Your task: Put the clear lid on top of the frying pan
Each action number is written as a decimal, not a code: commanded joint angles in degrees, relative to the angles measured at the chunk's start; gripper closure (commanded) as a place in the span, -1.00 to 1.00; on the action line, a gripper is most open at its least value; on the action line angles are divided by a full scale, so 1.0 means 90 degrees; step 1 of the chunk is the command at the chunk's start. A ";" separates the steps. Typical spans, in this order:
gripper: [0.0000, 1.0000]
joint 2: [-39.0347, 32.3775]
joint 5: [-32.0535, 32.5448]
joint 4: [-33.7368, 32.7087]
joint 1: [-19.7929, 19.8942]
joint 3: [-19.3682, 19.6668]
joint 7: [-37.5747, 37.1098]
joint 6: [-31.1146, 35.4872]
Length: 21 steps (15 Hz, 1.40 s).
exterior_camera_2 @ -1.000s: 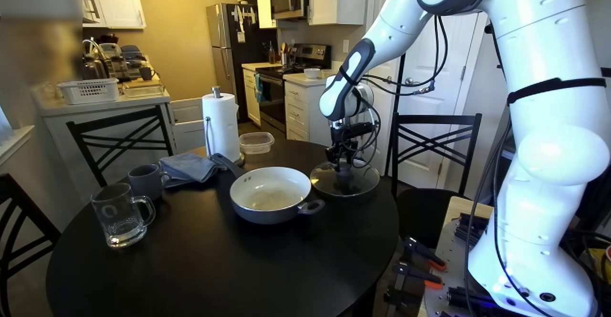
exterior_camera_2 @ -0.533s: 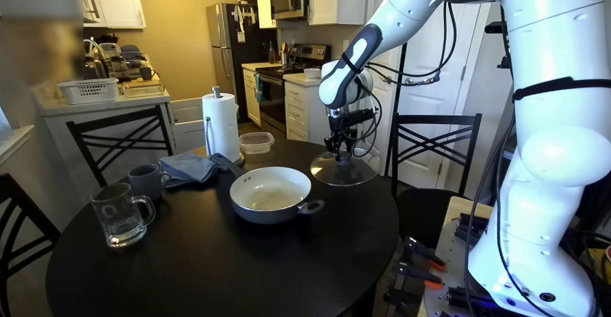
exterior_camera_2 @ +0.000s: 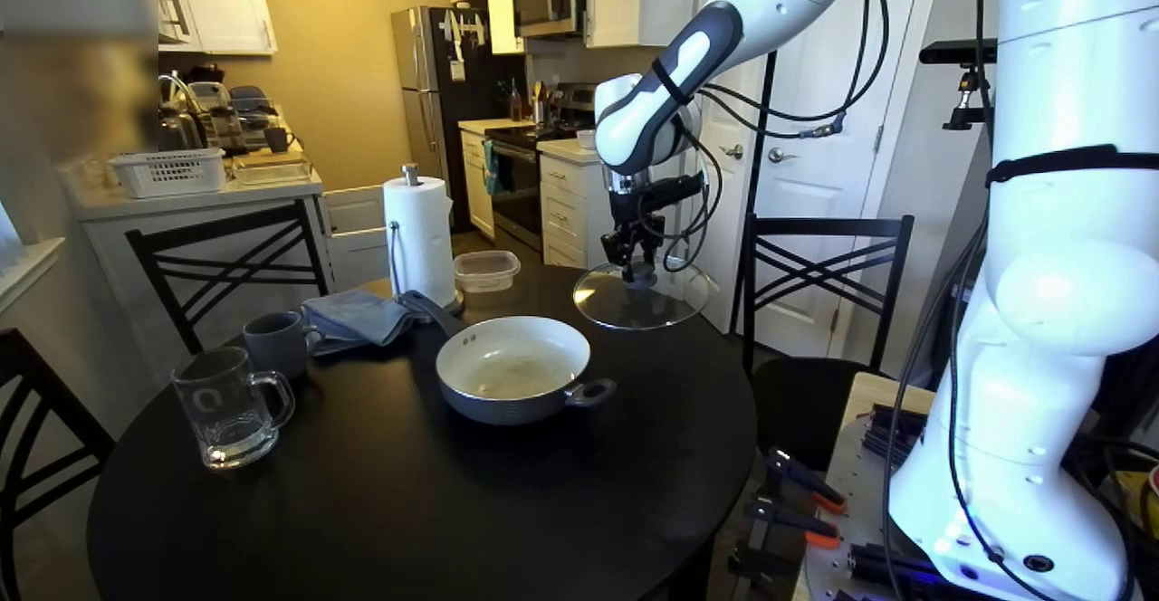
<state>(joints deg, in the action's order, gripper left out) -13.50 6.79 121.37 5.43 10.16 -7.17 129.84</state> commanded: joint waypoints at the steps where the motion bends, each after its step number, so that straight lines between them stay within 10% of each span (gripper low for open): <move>1: 0.34 0.0134 0.0226 -0.0223 -0.0148 -0.0208 0.0027 -0.0335; 21: 0.34 -0.1509 0.0535 -0.2209 -0.1046 -0.1305 0.1480 -0.1105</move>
<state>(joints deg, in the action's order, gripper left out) -26.46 10.41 103.66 -4.04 -0.77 1.90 120.67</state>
